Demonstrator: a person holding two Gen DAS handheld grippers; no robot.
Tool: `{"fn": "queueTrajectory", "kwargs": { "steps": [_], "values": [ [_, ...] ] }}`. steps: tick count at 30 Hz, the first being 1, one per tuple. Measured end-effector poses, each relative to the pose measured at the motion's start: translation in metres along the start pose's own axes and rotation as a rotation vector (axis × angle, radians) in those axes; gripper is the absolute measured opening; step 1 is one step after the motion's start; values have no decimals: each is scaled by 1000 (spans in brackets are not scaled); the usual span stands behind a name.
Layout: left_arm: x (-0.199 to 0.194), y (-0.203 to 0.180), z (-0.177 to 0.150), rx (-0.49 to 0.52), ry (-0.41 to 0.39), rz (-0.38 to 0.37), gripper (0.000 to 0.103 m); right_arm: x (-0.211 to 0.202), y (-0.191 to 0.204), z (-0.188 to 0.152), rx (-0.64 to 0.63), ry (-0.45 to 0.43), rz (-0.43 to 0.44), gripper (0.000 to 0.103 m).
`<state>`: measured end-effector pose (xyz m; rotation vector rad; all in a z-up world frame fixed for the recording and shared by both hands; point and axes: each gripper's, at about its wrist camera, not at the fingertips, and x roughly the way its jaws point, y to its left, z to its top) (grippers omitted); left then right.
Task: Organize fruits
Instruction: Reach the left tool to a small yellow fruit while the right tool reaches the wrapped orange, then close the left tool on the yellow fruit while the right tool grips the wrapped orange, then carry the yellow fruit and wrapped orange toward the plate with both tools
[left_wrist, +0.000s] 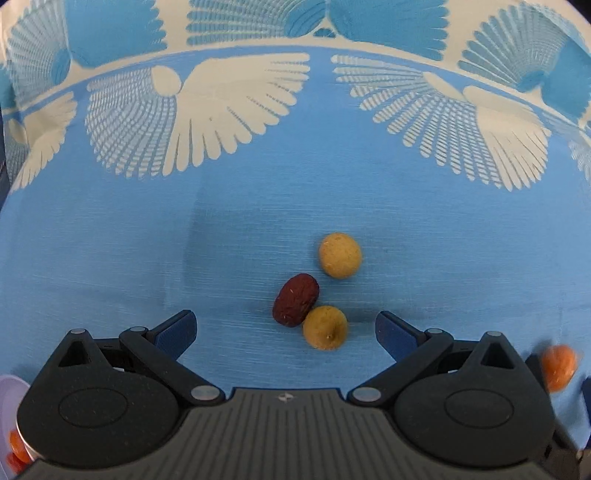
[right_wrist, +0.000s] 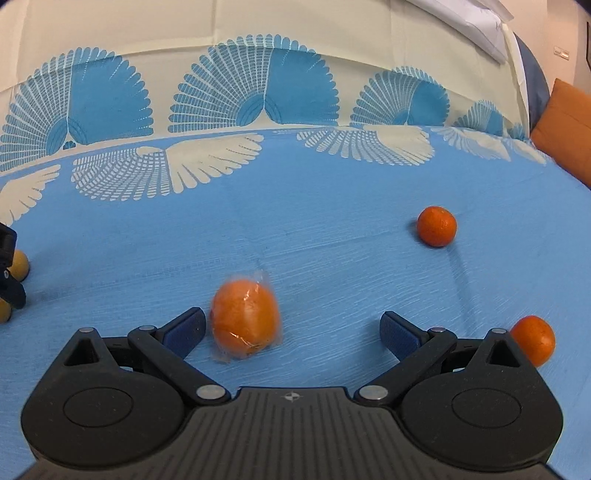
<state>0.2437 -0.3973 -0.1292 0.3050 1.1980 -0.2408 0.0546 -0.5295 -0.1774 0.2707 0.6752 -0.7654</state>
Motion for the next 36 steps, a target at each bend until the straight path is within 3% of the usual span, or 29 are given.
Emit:
{"fn": "queueTrajectory", "kwargs": {
  "steps": [2,3,4,6,7,11,21,26,31,36],
  "values": [
    [1,6,3,-64,19,-21,102,1,0,1,-1,0,-1,100],
    [0,9,4,-99,29,-37,92,0,1,1,-5,0,-3,98],
    [0,13,5,-129,44,-55,69,-1,1,2,-11,-2,-2,91],
    [4,18,7,-169,95,-81,41,-4,2,3,-20,-16,8,63],
    [2,20,7,-191,101,-74,30,-6,3,4,-29,-20,-6,39],
    [-1,30,1,-227,117,-96,29,-7,-7,6,11,-20,4,39],
    [-63,78,-73,-99,143,-93,29,-31,-16,2,34,-21,-9,39],
    [-112,126,-117,-98,146,-96,29,-95,-23,13,127,-47,54,39],
    [-157,179,-161,-121,144,-113,29,-194,-7,-7,48,-99,196,39],
    [-195,228,-209,-135,96,-84,29,-276,16,-32,-44,-72,341,39]
  ]
}}
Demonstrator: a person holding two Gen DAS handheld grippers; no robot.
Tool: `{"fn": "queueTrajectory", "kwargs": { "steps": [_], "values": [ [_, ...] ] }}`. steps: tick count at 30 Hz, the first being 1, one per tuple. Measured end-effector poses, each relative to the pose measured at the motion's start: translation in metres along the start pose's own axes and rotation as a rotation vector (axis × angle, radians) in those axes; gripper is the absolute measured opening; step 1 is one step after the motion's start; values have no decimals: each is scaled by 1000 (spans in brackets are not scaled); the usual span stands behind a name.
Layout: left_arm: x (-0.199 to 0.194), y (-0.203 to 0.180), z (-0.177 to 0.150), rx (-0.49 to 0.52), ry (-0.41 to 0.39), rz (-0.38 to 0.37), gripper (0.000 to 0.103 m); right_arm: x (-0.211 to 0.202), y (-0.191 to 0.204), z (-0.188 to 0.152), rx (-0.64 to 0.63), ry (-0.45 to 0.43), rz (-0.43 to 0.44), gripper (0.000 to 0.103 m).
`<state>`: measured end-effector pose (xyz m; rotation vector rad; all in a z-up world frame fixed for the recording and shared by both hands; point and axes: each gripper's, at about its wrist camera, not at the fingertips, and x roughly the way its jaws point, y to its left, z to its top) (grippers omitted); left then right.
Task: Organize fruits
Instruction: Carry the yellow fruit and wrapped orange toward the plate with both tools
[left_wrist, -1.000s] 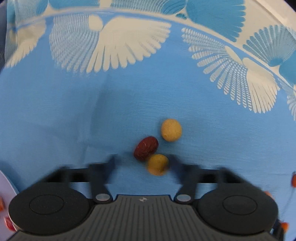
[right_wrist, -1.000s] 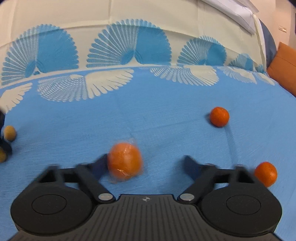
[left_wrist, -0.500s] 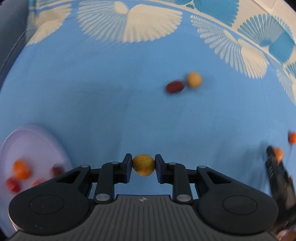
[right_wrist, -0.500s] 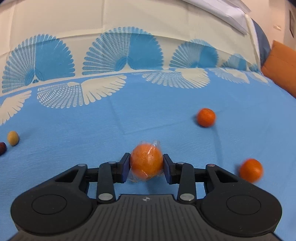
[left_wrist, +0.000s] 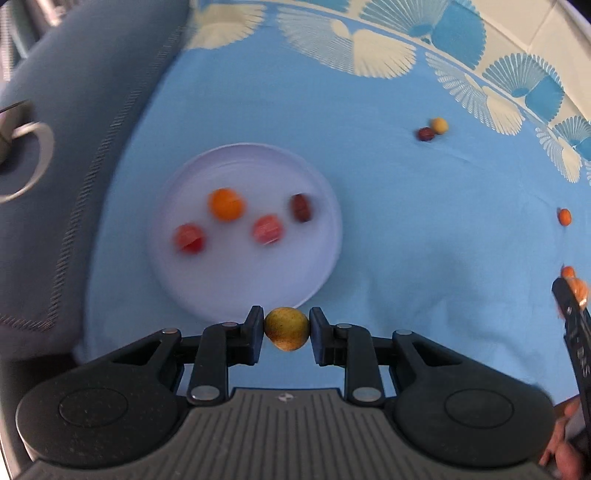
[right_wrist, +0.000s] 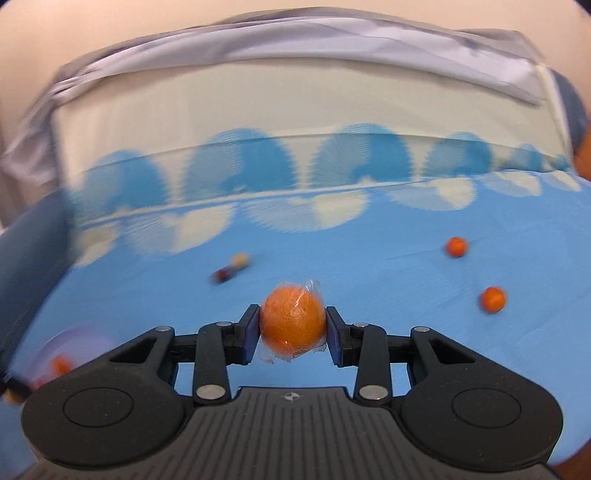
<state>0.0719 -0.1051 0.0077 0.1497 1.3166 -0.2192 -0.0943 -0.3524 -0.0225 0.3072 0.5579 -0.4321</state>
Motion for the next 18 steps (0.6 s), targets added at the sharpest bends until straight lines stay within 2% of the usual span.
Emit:
{"fn": "queueTrajectory", "kwargs": {
  "steps": [7,13,18],
  "values": [
    [-31,60,-58,-15,-78,11,29,-66,64,-24,-83,83,174,39],
    [-41,87,-95,-17,-142,32,29,-98,109,-48,-199,113,226,39],
    [-43,95,-108,-12,-179,27,29,-115,127,-54,-270,85,231,39]
  ]
}}
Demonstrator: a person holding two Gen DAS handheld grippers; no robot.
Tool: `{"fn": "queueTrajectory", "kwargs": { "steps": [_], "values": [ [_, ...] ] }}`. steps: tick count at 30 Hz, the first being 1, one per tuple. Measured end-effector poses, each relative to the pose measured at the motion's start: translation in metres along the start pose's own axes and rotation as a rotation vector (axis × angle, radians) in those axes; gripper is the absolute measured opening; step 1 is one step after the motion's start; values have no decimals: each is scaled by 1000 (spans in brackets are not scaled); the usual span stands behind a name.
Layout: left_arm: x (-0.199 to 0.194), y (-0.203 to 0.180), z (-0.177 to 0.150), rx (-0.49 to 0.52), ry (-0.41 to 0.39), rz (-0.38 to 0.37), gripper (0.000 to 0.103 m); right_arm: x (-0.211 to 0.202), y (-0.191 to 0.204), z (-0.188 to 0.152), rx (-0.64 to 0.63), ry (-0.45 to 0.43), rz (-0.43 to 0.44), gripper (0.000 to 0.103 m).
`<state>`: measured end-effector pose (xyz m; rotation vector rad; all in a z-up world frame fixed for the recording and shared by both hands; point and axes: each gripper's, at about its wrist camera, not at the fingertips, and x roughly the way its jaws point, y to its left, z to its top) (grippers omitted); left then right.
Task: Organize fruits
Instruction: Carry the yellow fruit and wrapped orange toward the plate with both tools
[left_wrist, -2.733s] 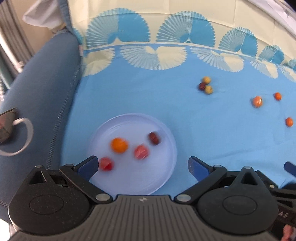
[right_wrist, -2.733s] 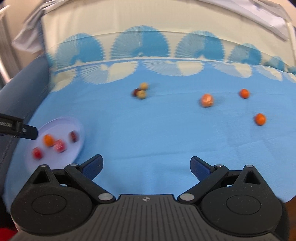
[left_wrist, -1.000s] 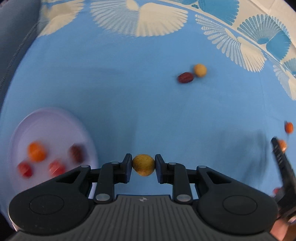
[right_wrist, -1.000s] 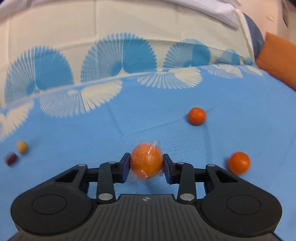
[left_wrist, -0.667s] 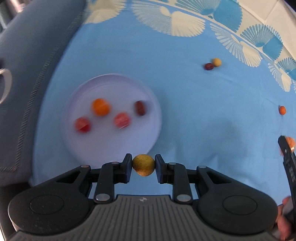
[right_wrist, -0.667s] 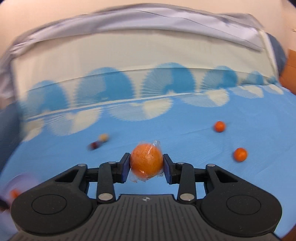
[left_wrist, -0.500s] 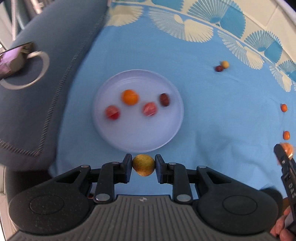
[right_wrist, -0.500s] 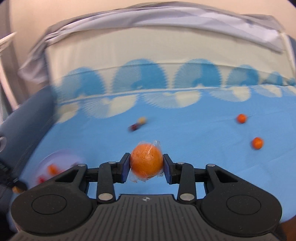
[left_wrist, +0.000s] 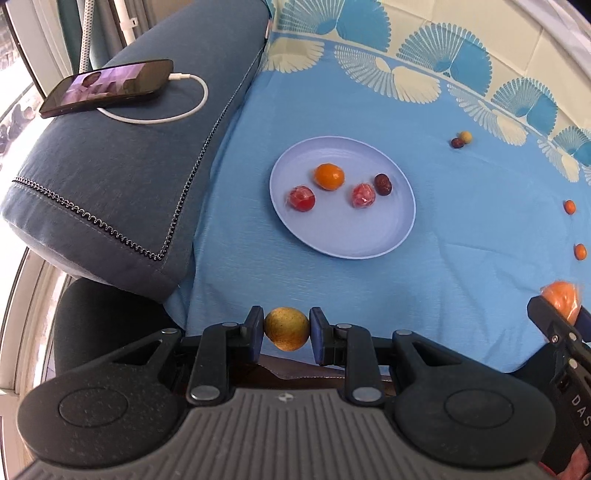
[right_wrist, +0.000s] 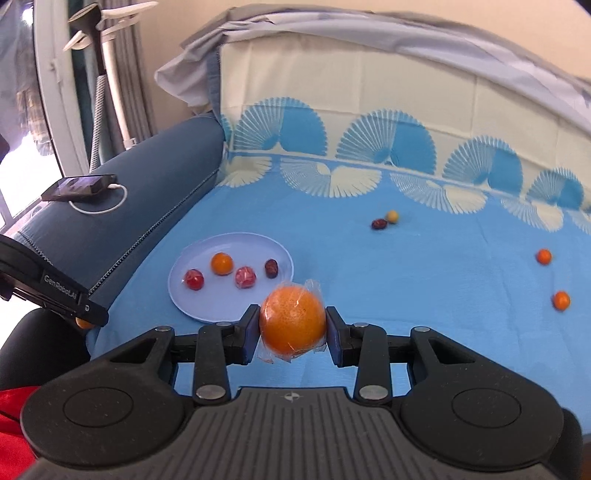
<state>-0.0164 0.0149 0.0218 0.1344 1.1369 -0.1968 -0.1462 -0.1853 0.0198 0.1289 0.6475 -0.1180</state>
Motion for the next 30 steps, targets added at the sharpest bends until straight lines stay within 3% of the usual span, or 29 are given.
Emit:
{"fn": "queueTrajectory", "kwargs": {
  "steps": [13,30],
  "values": [
    [-6,11,-3,-23,-33,-41,29,-9,8,3,-32,-16,-28,39],
    [2,5,-1,15,-39,-35,29,-2,7,3,-24,10,-30,39]
  ]
}}
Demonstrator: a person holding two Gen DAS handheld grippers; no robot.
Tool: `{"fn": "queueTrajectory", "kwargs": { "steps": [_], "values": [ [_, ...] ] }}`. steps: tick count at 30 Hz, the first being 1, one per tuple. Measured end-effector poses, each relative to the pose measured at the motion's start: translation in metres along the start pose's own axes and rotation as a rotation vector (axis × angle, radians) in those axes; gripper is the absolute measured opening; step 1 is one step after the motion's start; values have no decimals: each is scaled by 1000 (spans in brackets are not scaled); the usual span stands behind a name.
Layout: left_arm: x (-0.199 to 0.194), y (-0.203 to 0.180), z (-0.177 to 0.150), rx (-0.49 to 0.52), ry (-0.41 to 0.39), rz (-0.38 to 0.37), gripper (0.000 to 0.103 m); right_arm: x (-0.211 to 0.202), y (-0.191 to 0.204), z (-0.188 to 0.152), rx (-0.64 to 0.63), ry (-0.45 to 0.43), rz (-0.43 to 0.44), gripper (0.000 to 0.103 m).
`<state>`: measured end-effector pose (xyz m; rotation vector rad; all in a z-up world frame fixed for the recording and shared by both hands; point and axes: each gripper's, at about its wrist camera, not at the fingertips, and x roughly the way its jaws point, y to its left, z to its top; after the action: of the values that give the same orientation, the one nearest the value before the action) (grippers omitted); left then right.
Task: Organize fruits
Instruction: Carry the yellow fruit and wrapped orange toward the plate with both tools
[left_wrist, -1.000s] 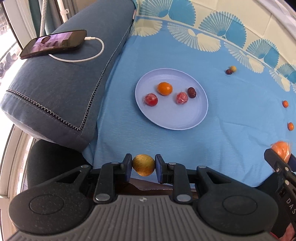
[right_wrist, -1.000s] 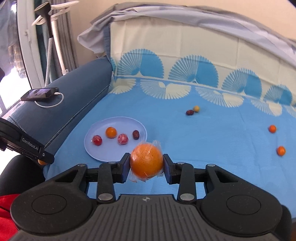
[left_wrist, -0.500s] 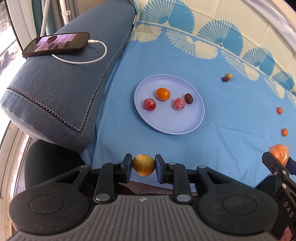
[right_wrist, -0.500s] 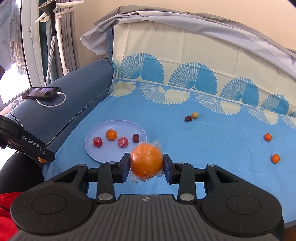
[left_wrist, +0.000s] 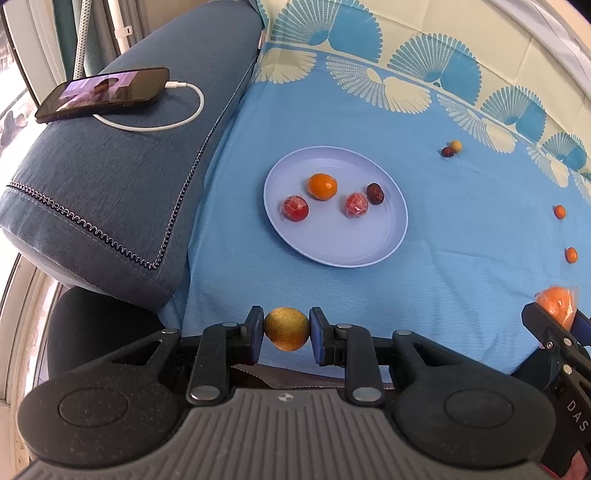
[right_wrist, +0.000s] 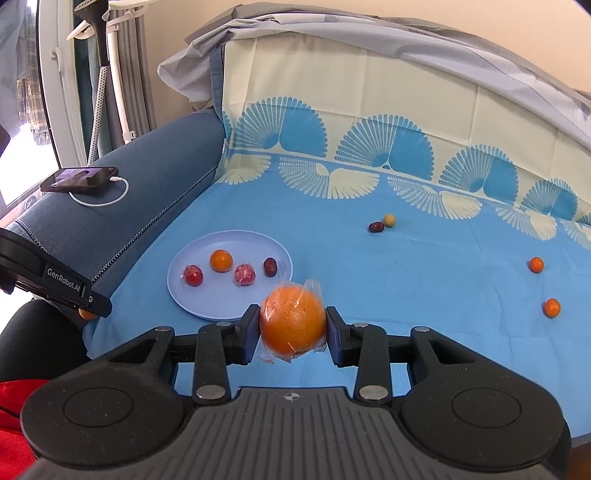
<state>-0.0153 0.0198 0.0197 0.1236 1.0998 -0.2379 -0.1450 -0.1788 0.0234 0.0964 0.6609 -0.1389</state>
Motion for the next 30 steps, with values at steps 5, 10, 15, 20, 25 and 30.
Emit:
{"fn": "queueTrajectory", "kwargs": {
  "steps": [5,10,15,20,25,30],
  "values": [
    [6,-1,1,13,10,-3,29,5,0,0,4,13,-2,39],
    [12,-2,3,26,24,-2,29,10,0,-2,4,27,-3,39],
    [17,-3,7,40,22,-5,29,17,2,0,-2,43,-3,39],
    [24,-5,14,51,30,-10,29,27,3,1,-8,62,1,39],
    [33,-8,25,62,42,-20,29,41,5,4,-11,80,8,39],
    [45,-14,40,76,53,-30,29,59,8,10,-11,94,24,39]
  ]
}}
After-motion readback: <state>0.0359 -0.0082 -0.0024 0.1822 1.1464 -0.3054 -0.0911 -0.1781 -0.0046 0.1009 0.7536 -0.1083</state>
